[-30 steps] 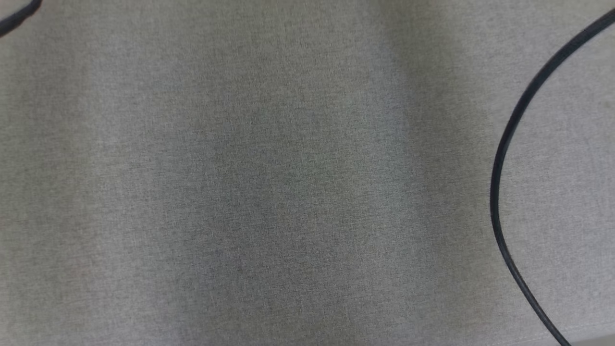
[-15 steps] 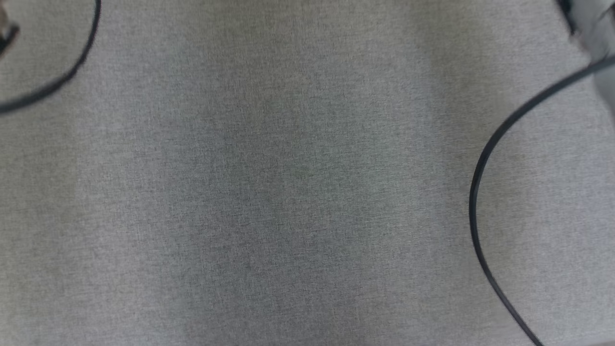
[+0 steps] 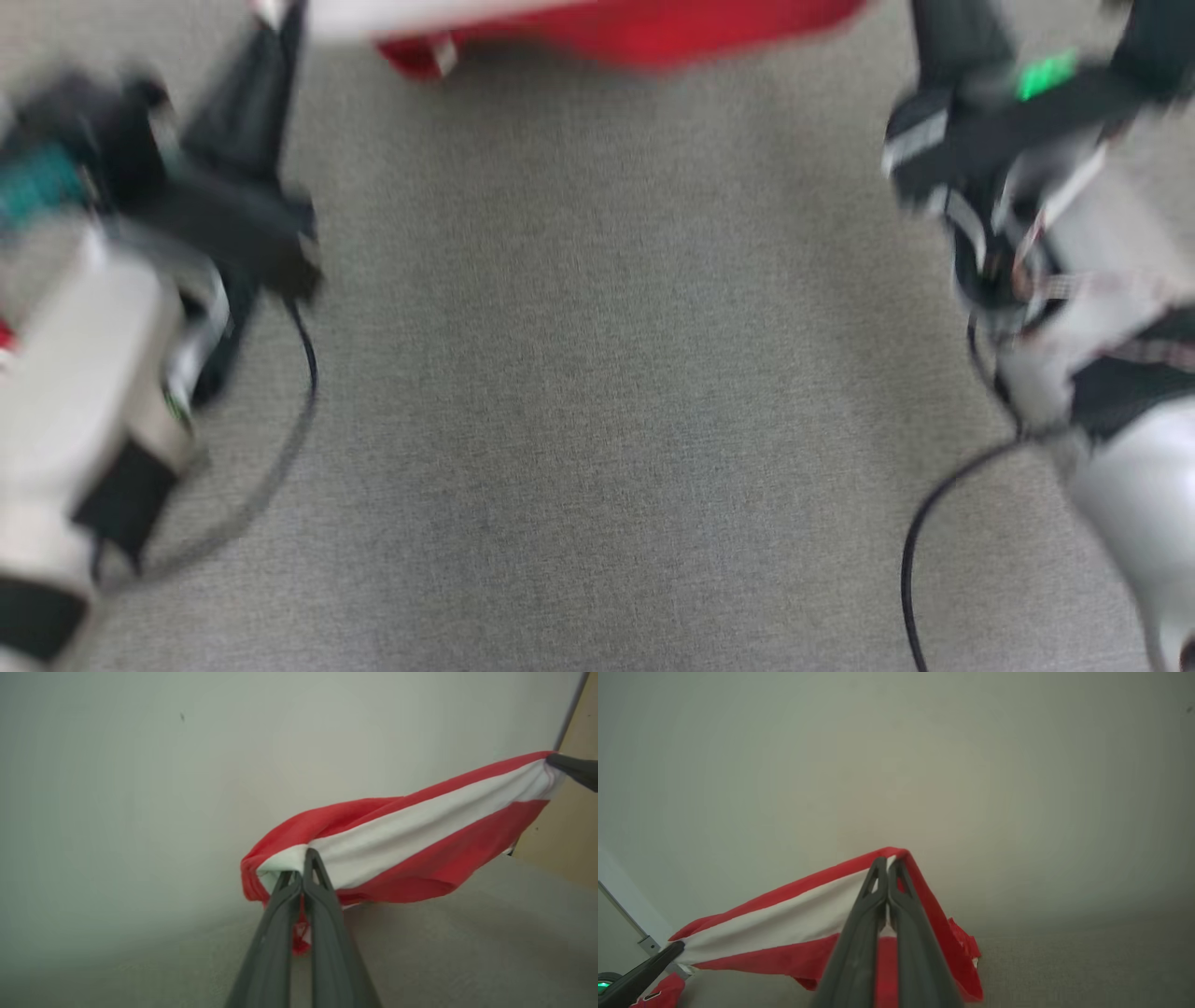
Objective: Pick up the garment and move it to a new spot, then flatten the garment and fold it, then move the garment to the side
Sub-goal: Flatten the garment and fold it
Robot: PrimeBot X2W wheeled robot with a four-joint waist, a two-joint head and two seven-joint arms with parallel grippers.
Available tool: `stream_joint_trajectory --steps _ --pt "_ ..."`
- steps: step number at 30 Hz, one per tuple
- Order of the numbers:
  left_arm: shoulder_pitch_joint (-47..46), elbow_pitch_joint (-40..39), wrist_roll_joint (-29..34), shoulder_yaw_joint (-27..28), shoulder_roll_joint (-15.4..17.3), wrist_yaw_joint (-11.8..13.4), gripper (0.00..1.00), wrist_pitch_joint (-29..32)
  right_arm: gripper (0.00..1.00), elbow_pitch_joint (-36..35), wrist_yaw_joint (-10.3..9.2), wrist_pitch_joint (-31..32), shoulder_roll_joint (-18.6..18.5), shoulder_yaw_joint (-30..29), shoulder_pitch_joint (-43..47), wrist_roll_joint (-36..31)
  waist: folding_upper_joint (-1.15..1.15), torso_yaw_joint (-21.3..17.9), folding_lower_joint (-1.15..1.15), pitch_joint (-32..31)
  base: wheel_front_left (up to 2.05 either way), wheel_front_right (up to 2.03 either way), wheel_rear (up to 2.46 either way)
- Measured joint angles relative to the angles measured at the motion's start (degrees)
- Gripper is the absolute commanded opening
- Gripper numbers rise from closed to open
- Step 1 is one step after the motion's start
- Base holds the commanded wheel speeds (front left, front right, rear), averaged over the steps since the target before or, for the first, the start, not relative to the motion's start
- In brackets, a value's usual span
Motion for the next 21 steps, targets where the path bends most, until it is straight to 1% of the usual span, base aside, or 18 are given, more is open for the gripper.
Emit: stream_joint_trajectory --steps 1,4,6,8,11,15,18,21 --pt "2.77 -2.37 -0.13 0.02 0.38 0.93 0.0 -0.02 0.0 -1.65 0.0 -0.01 -0.2 0.04 2.35 0.18 0.0 0.01 0.0 -0.67 0.0 0.0 0.0" --pt "11.15 -8.6 -1.92 0.98 0.21 4.07 0.0 -0.03 0.0 -5.84 0.01 -0.01 -0.96 -0.59 9.09 0.23 0.0 0.08 -0.01 -2.67 0.0 0.0 0.0" --pt "15.88 -12.33 -1.93 1.33 -0.03 6.08 0.0 -0.04 0.0 -8.03 0.01 -0.01 -2.48 -0.93 13.66 -0.59 0.0 0.2 0.0 -3.95 0.0 0.0 0.0" --pt "20.31 -15.5 -1.93 1.72 -0.93 7.46 0.0 -0.07 0.0 -10.14 0.0 -0.01 -3.34 -2.41 18.49 -0.83 0.0 0.4 -0.01 -5.19 0.0 0.0 0.0" --pt "26.22 -18.53 -0.26 0.76 -1.8 9.0 0.0 -0.1 0.0 -13.74 0.0 -0.01 -4.74 -2.26 24.94 -0.73 0.0 0.84 -0.01 -6.96 0.0 0.0 0.0" --pt "33.06 -20.45 0.32 -0.1 -3.14 9.85 0.0 -0.11 0.0 -17.39 0.0 0.03 -6.67 -3.13 32.61 -0.73 -0.01 1.39 0.0 -9.22 0.0 0.0 0.0" --pt "36.95 -19.89 2.94 -2.44 -3.09 10.53 0.0 -0.11 0.0 -19.52 0.0 0.9 -7.67 -3.88 37.79 -0.98 -0.01 1.69 -0.01 -10.84 0.0 0.0 0.0" --pt "40.65 -18.57 4.07 -4.38 -3.61 10.92 0.0 -0.11 0.0 -21.63 0.0 3.13 -8.4 -3.83 42.64 -0.8 -0.01 1.88 0.0 -12.38 0.0 0.0 0.0"
